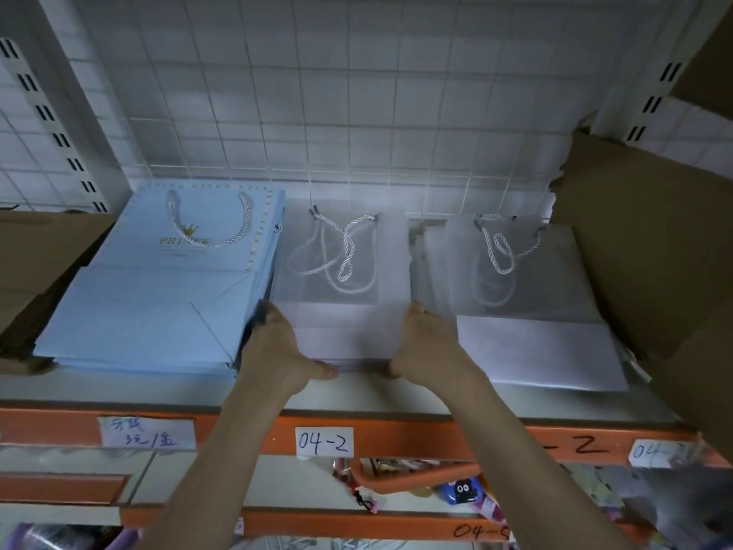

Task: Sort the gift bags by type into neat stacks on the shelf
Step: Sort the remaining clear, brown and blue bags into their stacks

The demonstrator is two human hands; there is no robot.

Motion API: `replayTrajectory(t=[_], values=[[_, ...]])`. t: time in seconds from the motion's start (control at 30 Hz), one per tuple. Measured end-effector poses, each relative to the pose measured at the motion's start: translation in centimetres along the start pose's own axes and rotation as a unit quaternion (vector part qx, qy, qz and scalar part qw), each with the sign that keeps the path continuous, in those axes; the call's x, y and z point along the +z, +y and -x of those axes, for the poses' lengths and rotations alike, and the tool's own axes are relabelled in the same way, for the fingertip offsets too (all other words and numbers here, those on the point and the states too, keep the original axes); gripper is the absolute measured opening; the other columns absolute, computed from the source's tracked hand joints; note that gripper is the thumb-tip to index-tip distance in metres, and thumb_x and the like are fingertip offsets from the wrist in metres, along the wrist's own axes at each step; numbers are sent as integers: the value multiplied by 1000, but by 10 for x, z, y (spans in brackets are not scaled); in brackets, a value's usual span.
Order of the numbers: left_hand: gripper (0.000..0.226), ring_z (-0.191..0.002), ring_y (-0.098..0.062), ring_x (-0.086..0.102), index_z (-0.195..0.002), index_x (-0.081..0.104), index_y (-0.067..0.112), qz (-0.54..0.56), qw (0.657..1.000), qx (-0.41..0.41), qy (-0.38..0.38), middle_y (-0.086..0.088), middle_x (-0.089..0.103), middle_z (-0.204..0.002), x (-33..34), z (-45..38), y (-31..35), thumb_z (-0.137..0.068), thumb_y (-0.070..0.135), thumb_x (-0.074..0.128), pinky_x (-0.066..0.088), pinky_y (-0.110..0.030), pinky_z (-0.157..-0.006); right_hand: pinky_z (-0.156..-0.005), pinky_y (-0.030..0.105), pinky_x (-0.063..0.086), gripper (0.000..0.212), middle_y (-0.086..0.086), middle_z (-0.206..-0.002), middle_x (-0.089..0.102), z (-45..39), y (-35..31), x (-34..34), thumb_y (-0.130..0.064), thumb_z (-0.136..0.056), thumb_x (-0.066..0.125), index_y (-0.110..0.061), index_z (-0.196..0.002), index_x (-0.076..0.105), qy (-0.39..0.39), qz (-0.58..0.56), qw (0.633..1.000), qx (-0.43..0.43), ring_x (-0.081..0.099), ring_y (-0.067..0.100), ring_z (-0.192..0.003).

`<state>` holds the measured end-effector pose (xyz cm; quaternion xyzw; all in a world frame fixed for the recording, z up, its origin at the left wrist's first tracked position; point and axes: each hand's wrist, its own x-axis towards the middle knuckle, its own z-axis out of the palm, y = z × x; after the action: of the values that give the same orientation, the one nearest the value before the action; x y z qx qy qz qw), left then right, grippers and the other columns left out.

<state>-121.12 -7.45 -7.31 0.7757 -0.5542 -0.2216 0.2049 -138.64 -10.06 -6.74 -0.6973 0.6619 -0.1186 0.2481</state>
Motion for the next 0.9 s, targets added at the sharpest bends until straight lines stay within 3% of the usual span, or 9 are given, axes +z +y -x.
replayTrajectory(t=[0.1, 0.23, 0.37, 0.47, 0.53, 0.63, 0.77, 0.83, 0.9], values=[[135, -124, -32, 44, -144, 5, 1, -6, 1000, -1, -7, -16, 41, -139, 1, -1, 1, -46, 37, 91, 43, -45, -98, -68, 22, 35, 60, 18, -118, 54, -2, -3, -2, -7, -76, 69, 7, -123, 34, -9, 14, 1000, 11, 56, 29, -108], [129, -119, -32, 49, -143, 11, 0, -6, 1000, 11, -20, -17, 46, -134, 0, -2, 2, -49, 39, 89, 46, -43, -96, -73, 22, 37, 76, 20, -123, 51, 1, -7, -2, -7, -75, 70, 9, -133, 23, -13, 24, 999, 20, 53, 31, -112], [117, -117, -33, 51, -138, 23, -1, -15, 999, 31, -13, -17, 48, -130, -4, 0, 4, -50, 37, 89, 46, -40, -95, -75, 24, 49, 72, 15, -110, 60, 6, -11, -3, -13, -63, 82, 1, -122, 42, 9, 11, 999, 40, 61, 28, -100], [123, -123, -34, 45, -141, 13, -3, -19, 999, 40, -27, -20, 41, -136, -6, 1, 6, -52, 38, 88, 42, -40, -100, -76, 27, 52, 74, 14, -104, 63, 11, -12, -2, -23, -58, 86, 1, -117, 48, 32, 27, 998, 51, 64, 30, -95], [129, -130, -35, 35, -143, 2, -6, -54, 997, 51, -33, -23, 28, -144, -7, 5, 9, -57, 43, 84, 34, -40, -106, -77, 27, 49, 70, 15, -110, 61, 17, -13, -3, -19, -64, 83, 2, -119, 44, 43, 22, 997, 60, 62, 32, -101], [129, -135, -37, 23, -141, -4, -10, -131, 989, 65, -12, -26, 14, -146, -7, 13, 15, -61, 47, 80, 22, -36, -111, -73, 25, 42, 70, 17, -114, 57, 28, -11, -12, -9, -69, 77, 4, -125, 37, 23, 2, 998, 61, 58, 31, -102], [123, -140, -40, 4, -143, -10, -3, -181, 980, 79, -1, -27, -2, -150, -6, 22, 27, -68, 39, 78, 11, -39, -115, -46, 20, 33, 47, 6, -84, 47, 43, -2, -32, -5, -72, 73, -2, -104, 39, 29, -3, 999, 31, 46, 13, -64], [114, -141, -40, -1, -146, -4, 5, -236, 966, 106, 11, -26, -3, -151, -3, 26, 36, -72, 38, 76, 8, -40, -115, -52, 26, 41, 43, 11, -95, 53, 48, 7, -44, -5, -72, 70, 1, -109, 47, 44, 1, 999, 7, 55, 22, -77], [103, -140, -39, 5, -146, 8, 12, -287, 948, 137, 31, -23, 5, -150, 1, 28, 48, -73, 36, 75, 11, -41, -115, -75, 31, 47, 46, 15, -115, 57, 52, 22, -58, -7, -77, 65, 0, -121, 51, 75, 20, 997, -11, 57, 29, -101]])
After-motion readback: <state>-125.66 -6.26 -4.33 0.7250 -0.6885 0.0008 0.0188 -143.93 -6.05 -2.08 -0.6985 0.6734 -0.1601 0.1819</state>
